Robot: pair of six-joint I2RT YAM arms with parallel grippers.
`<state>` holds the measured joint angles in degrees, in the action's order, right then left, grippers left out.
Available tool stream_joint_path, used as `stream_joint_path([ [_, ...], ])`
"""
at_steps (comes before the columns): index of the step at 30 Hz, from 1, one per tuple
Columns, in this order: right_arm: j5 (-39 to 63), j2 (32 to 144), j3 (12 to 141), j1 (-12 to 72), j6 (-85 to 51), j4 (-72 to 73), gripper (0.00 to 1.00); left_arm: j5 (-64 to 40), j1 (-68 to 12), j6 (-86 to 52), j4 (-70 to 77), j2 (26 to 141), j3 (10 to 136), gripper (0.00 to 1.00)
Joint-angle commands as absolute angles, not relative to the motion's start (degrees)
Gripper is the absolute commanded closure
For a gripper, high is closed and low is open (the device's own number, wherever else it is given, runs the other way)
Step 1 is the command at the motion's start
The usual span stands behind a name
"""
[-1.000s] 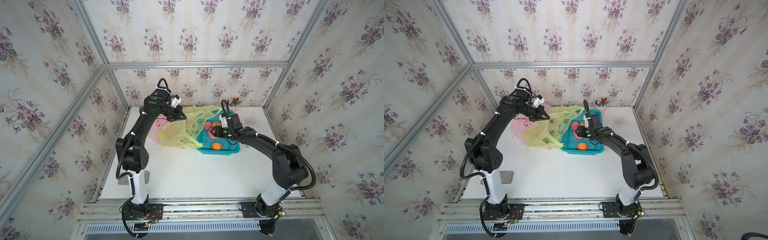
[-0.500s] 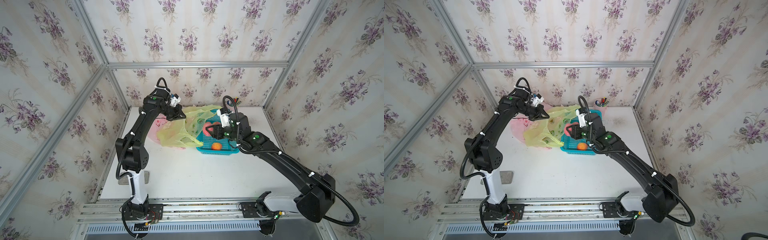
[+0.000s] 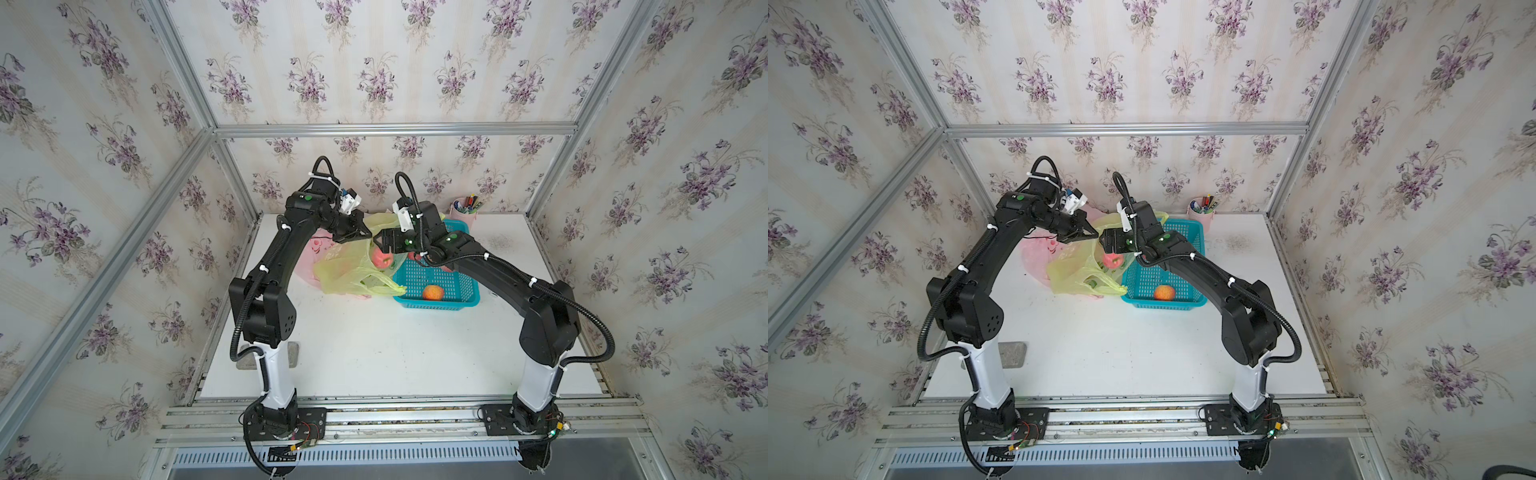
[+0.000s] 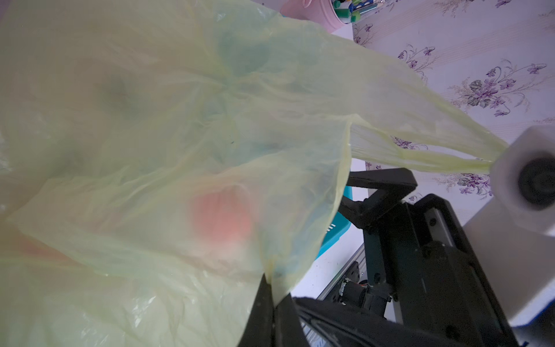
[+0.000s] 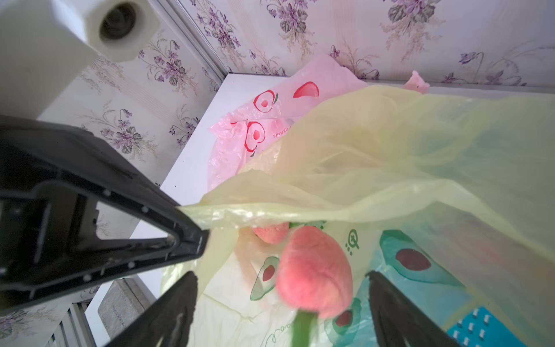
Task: Place the peach into a plastic bag & tie a knot
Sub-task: Place the peach in the plastic bag, then pick up the peach from the basket.
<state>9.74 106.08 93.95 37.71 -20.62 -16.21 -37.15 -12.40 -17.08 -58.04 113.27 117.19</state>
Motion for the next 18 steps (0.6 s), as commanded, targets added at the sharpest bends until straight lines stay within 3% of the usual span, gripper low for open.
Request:
stream_joint_path([
  [1, 10.4, 101.5, 91.5, 37.8, -20.2, -14.7, 0.07, -37.8, -12.5, -17.2, -56.9, 113.2, 117.3, 1.00],
  [7, 1.7, 80.9, 76.3, 36.7, -17.9, -16.3, 0.19, -38.1, -12.4, -17.1, -56.5, 113.9, 117.4, 1.00],
  [11, 0.7, 69.6, 66.1, 29.8, -19.1, -21.0, 0.24, -38.3, -12.4, -17.3, -56.1, 113.7, 116.7, 1.00],
  [14, 2.6, 67.2, 60.0, 25.8, -19.9, -21.8, 0.24, -38.3, -12.4, -17.5, -55.4, 113.2, 115.7, 1.00],
  [18, 5.6, 72.0, 56.5, 25.0, -20.3, -20.1, 0.17, -38.3, -12.4, -17.9, -54.7, 112.0, 114.0, 1.00],
])
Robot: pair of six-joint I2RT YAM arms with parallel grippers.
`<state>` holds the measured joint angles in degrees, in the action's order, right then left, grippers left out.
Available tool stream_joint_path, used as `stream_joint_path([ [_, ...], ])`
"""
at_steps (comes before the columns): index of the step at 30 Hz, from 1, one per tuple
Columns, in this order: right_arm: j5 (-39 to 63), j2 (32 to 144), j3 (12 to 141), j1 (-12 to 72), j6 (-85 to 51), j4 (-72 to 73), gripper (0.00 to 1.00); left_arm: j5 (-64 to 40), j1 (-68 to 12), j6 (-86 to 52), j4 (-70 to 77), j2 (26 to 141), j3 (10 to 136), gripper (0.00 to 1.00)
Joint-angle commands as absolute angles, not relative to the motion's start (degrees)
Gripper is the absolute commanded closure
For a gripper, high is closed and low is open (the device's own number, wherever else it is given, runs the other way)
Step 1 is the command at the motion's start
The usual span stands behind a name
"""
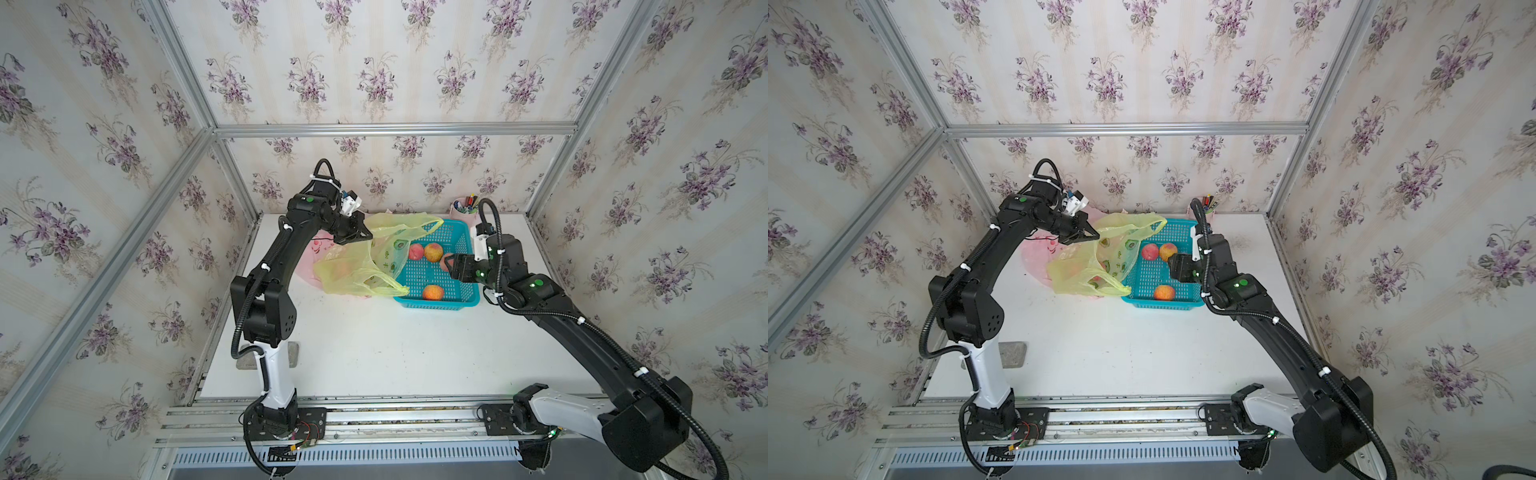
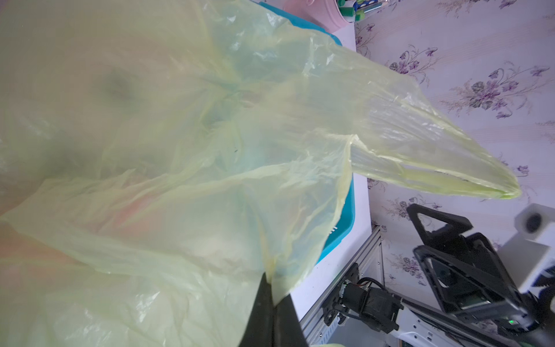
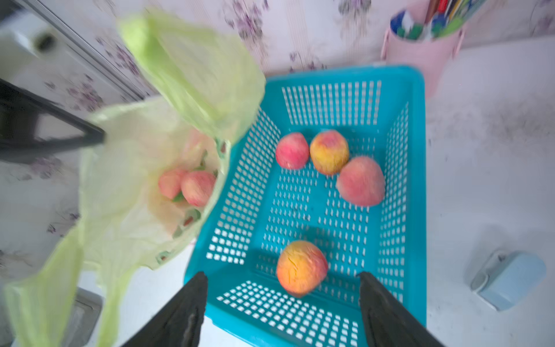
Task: Place the peach into a plastic bag & tie a knot
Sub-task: Pick up the peach from the basket.
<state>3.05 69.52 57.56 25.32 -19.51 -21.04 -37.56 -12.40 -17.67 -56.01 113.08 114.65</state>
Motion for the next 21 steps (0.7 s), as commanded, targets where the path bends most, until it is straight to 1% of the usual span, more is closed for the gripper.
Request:
stream_joint_path([
  [1, 6.7, 74.0, 56.6, 25.0, -20.4, -19.8, 0.17, -38.3, -12.4, -17.8, -54.7, 111.8, 113.7, 1.00],
  [4, 8.7, 80.6, 57.9, 25.1, -20.3, -18.7, 0.15, -38.2, -12.4, -17.9, -54.4, 111.2, 113.1, 1.00],
  [6, 8.7, 84.1, 59.0, 25.1, -19.8, -18.0, 0.11, -38.3, -12.5, -18.1, -54.2, 111.0, 112.8, 1.00],
  [9, 7.9, 89.2, 61.2, 25.1, -18.7, -19.2, 0.10, -38.5, -12.5, -18.2, -53.9, 111.0, 112.8, 1.00],
  [15, 8.5, 94.8, 61.4, 25.9, -18.4, -18.8, 0.08, -38.7, -12.5, -18.1, -53.6, 110.9, 112.9, 1.00],
  [17, 8.5, 96.7, 61.3, 26.1, -18.4, -18.4, 0.08, -38.7, -12.5, -18.0, -53.6, 111.0, 112.9, 1.00],
  [21, 8.9, 99.7, 60.9, 26.5, -19.0, -16.3, 0.14, -38.8, -12.4, -17.8, -53.6, 110.8, 112.7, 1.00],
])
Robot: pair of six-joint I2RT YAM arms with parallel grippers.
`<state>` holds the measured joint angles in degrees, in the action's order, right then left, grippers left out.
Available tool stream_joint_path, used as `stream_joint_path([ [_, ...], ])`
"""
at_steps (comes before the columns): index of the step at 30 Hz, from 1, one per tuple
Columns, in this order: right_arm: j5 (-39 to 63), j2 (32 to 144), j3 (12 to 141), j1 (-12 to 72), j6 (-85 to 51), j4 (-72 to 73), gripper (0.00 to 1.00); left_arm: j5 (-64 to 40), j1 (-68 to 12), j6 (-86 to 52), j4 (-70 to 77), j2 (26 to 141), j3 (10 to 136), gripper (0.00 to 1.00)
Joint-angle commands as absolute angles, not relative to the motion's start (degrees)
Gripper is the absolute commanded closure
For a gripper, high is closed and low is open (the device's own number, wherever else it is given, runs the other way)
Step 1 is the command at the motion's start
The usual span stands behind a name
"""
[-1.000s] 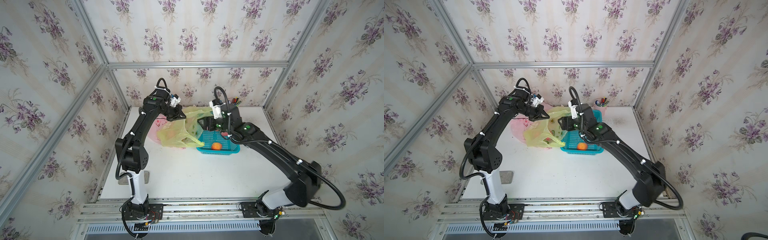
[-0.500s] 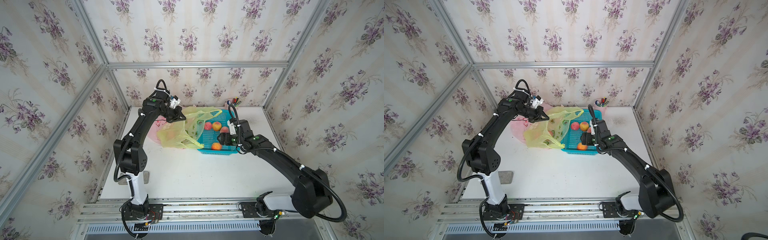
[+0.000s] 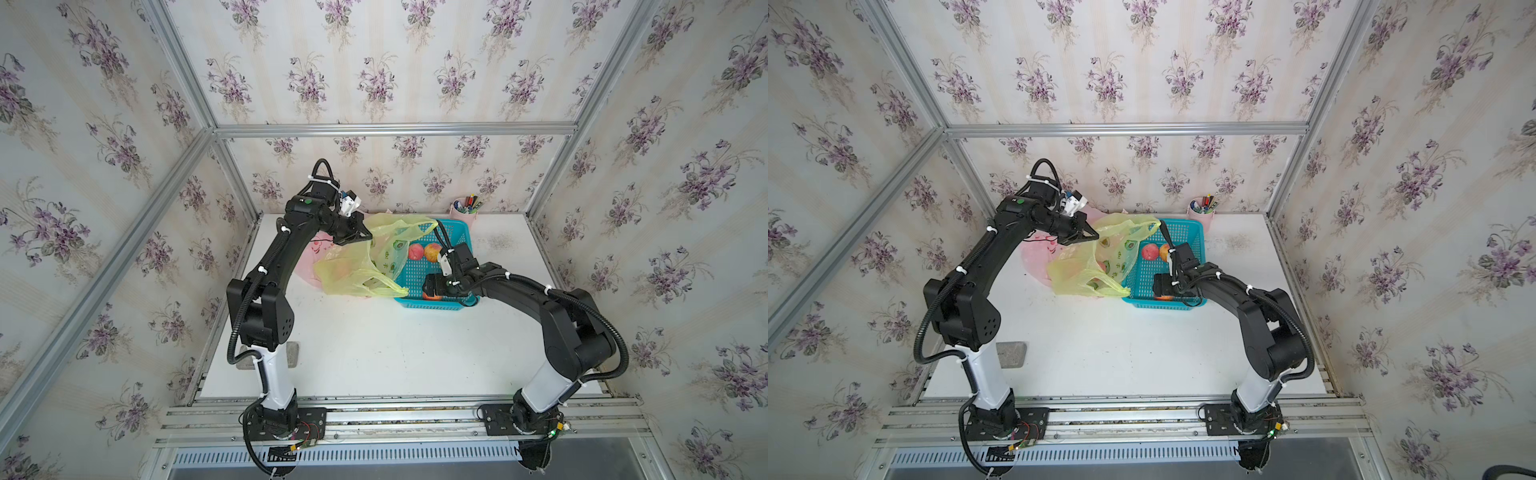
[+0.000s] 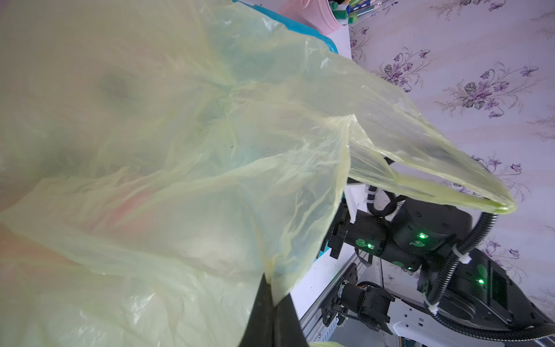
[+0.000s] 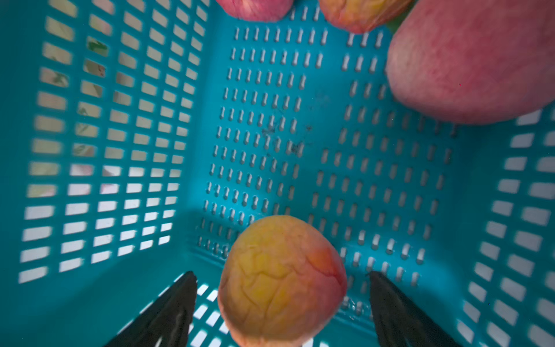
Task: Place the peach into a plastic bag & tie a knot
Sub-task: Pick up the peach from the basket, then place the peach in the plastic bag.
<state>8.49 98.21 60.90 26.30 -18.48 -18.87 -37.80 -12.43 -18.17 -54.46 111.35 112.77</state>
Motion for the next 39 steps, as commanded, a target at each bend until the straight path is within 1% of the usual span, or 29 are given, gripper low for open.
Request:
stream_joint_path([
  [1, 9.0, 100.4, 61.0, 26.5, -19.1, -16.0, 0.17, -38.8, -12.4, -17.8, -53.6, 110.8, 112.6, 1.00],
  [4, 9.0, 102.3, 61.4, 26.5, -19.2, -15.0, 0.24, -38.9, -12.5, -17.8, -53.6, 110.9, 112.6, 1.00],
  [7, 8.9, 102.4, 61.2, 26.5, -19.5, -13.9, 0.35, -38.9, -12.5, -17.7, -53.6, 111.0, 112.6, 1.00],
  [9, 8.3, 100.3, 60.5, 26.5, -19.8, -13.1, 0.46, -39.1, -12.4, -17.6, -53.6, 110.9, 112.6, 1.00],
  [11, 7.4, 97.2, 60.2, 26.5, -19.9, -13.5, 0.50, -39.1, -12.5, -17.4, -53.6, 110.7, 112.6, 1.00],
  [18, 3.7, 81.0, 59.4, 26.4, -19.9, -19.8, 0.57, -39.3, -12.4, -17.4, -53.5, 110.7, 112.5, 1.00],
  [22, 6.8, 73.0, 59.2, 26.8, -19.9, -22.3, 0.61, -38.9, -12.4, -17.6, -53.5, 110.6, 112.3, 1.00],
  [24, 7.3, 69.7, 60.1, 29.4, -19.1, -23.5, 0.62, -38.8, -12.4, -17.8, -53.4, 110.6, 112.5, 1.00],
  [26, 5.9, 67.7, 61.9, 35.2, -18.6, -24.3, 0.62, -38.7, -12.5, -17.9, -53.4, 110.7, 112.5, 1.00],
  [29, 5.6, 68.2, 65.9, 40.9, -18.6, -24.6, 0.62, -38.6, -12.5, -18.0, -53.4, 110.5, 112.3, 1.00],
  [31, 4.9, 70.8, 69.3, 42.5, -18.8, -24.7, 0.62, -38.7, -12.5, -18.1, -53.4, 110.5, 112.2, 1.00],
  [36, 0.8, 81.3, 77.8, 42.4, -17.8, -22.3, 0.60, -38.7, -12.5, -18.4, -53.3, 110.1, 111.9, 1.00],
  [39, 1.1, 90.1, 84.9, 41.9, -17.1, -22.2, 0.59, -38.5, -12.5, -18.4, -53.3, 109.7, 111.8, 1.00],
])
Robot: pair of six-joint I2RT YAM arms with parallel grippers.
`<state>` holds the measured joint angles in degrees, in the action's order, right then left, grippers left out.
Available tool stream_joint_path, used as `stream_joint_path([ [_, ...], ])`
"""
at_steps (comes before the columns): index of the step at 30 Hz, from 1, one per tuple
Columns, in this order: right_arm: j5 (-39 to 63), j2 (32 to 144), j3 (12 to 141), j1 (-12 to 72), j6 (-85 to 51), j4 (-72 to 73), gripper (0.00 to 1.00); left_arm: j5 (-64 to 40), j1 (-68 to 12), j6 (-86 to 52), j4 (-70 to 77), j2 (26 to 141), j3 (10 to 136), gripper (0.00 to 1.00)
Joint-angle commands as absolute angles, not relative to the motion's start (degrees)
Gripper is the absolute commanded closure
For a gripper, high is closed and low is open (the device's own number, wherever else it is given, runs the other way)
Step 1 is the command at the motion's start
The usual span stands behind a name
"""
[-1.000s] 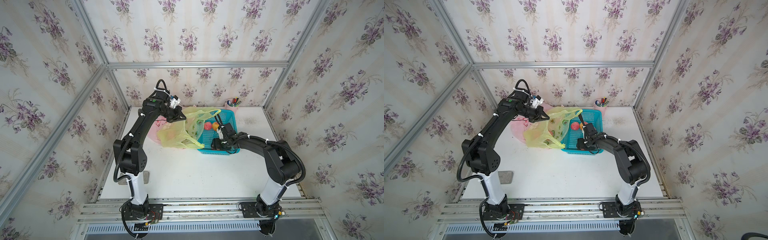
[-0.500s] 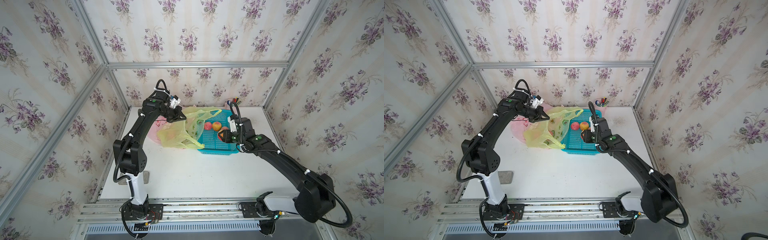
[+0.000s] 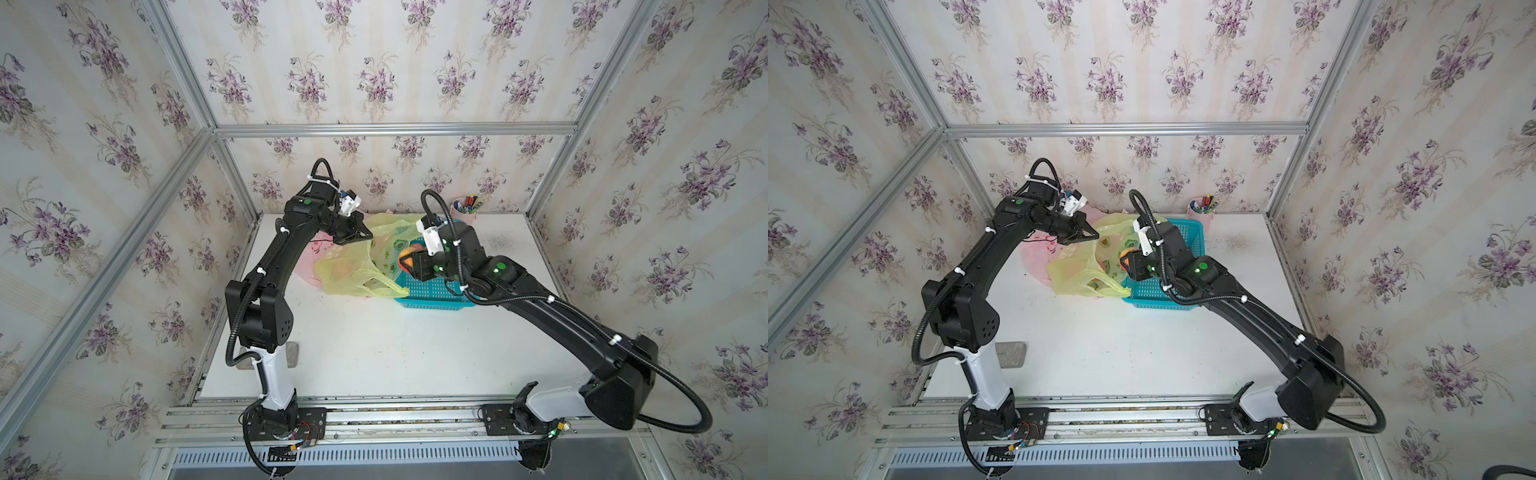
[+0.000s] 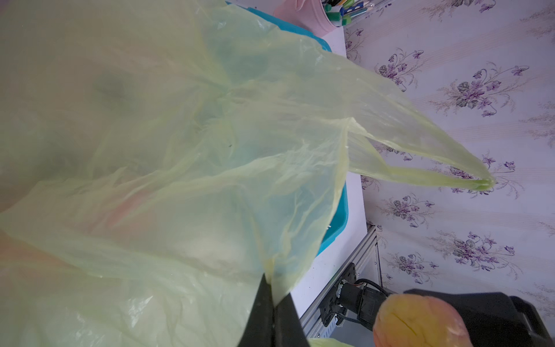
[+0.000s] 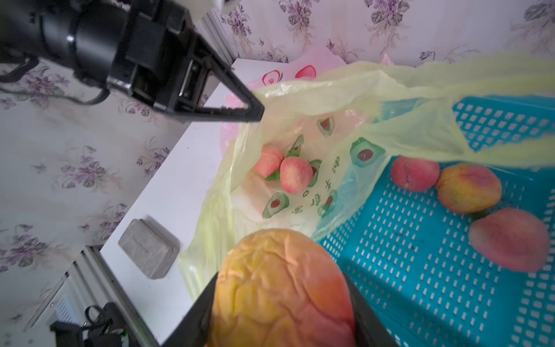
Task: Place the peach into a plastic bag & tie a knot
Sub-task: Place the peach in the plastic bag.
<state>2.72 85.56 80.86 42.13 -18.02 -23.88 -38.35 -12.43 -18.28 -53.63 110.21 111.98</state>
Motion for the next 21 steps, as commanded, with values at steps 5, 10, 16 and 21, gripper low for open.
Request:
stream_joint_path([
  [5, 5.4, 103.4, 95.2, 40.0, -17.0, -23.0, 0.51, -38.2, -12.4, -18.5, -53.3, 109.6, 111.7, 1.00],
  [10, 14.1, 112.5, 103.2, 39.1, -15.5, -24.9, 0.10, -38.3, -12.3, -18.9, -52.8, 110.4, 112.0, 1.00],
  [16, 13.9, 103.2, 96.0, 39.1, -14.1, -22.7, 0.04, -38.5, -12.2, -18.8, -52.4, 111.4, 112.5, 1.00],
  [21, 13.8, 89.6, 84.4, 39.1, -10.8, -24.1, 0.13, -38.6, -12.1, -18.8, -52.3, 111.8, 112.3, 1.00],
])
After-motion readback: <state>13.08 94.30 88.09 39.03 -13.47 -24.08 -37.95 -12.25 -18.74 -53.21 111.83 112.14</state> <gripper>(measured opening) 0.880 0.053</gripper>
